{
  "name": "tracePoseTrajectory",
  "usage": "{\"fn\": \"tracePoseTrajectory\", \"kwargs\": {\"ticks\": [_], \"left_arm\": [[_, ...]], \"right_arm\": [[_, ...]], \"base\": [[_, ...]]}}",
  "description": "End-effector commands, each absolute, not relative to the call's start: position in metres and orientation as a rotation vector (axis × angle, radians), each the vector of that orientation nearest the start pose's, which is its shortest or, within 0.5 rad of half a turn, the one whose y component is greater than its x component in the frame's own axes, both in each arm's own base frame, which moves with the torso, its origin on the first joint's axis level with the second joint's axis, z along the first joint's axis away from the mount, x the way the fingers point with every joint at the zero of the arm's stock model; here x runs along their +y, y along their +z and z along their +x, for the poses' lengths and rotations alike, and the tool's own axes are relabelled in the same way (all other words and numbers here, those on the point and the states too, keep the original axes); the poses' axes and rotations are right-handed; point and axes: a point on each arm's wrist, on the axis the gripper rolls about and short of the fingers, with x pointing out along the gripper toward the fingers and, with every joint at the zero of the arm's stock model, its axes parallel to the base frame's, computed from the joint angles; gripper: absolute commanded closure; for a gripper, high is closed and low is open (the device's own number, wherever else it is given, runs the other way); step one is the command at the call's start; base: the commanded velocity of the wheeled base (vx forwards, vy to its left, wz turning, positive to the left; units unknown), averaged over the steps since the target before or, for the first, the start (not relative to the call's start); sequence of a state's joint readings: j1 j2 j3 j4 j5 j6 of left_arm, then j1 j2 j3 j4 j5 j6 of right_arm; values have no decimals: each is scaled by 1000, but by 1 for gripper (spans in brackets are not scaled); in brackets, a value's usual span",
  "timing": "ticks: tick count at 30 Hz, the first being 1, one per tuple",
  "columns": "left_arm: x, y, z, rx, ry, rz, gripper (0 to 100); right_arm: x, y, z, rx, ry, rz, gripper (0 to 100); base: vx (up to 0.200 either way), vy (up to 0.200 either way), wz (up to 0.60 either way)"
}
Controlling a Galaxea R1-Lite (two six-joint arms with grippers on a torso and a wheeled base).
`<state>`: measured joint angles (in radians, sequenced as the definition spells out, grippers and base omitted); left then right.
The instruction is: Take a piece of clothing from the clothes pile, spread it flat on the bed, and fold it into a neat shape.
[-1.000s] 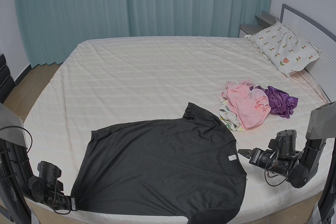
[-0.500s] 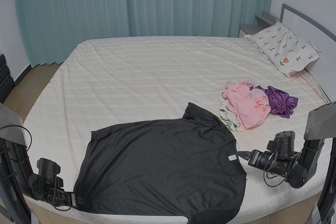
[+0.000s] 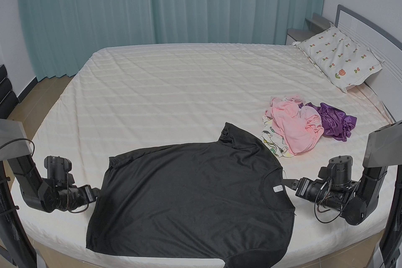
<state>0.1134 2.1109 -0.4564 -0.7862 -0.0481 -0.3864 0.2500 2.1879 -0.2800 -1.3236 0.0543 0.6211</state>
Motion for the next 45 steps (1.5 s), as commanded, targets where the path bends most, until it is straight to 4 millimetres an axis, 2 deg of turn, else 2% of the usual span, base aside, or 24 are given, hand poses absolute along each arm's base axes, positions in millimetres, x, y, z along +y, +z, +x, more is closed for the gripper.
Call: {"fn": "tracePoseTrajectory", "kwargs": {"ticks": [1, 5, 8, 15, 22, 26, 28, 29, 30, 32, 33, 36, 40, 45], "left_arm": [[16, 5, 347, 774, 211, -540, 0], [6, 5, 380, 762, 212, -609, 0], [-3, 1, 396, 773, 210, -637, 0], [-27, -17, 407, 837, 194, -609, 0], [-33, -30, 421, 832, 244, -573, 0], [-31, -35, 438, 786, 265, -572, 0], [-31, -28, 452, 723, 281, -632, 0], [-31, -28, 452, 723, 281, -632, 0], [-30, -21, 465, 663, 292, -717, 0], [-27, -20, 477, 622, 300, -761, 0], [-20, -21, 491, 571, 323, -783, 0], [-2, -23, 507, 484, 399, -778, 0], [12, -28, 515, 451, 441, -779, 0], [18, -30, 512, 487, 460, -774, 0]], "right_arm": [[72, -4, 263, 648, 121, 545, 0], [72, -4, 262, 649, 120, 544, 0], [71, -4, 262, 651, 120, 545, 0], [72, -8, 264, 655, 120, 544, 0], [75, -7, 265, 654, 131, 541, 0], [76, -7, 265, 651, 132, 541, 0], [76, -7, 265, 650, 134, 541, 0], [76, -7, 265, 650, 134, 541, 0], [76, -7, 266, 647, 133, 544, 0], [76, -6, 267, 641, 136, 545, 0], [76, -8, 267, 641, 136, 545, 0], [76, -8, 267, 634, 138, 546, 0], [75, -10, 268, 636, 134, 546, 0], [76, -11, 268, 640, 133, 545, 0]], "base": [[0, 0, 0], [0, 0, 0], [0, 0, 0], [0, 0, 0], [0, 0, 0], [0, 0, 0], [0, 0, 0], [0, 0, 0], [0, 0, 0], [0, 0, 0], [0, 0, 0], [0, 0, 0], [0, 0, 0], [0, 0, 0]]}}
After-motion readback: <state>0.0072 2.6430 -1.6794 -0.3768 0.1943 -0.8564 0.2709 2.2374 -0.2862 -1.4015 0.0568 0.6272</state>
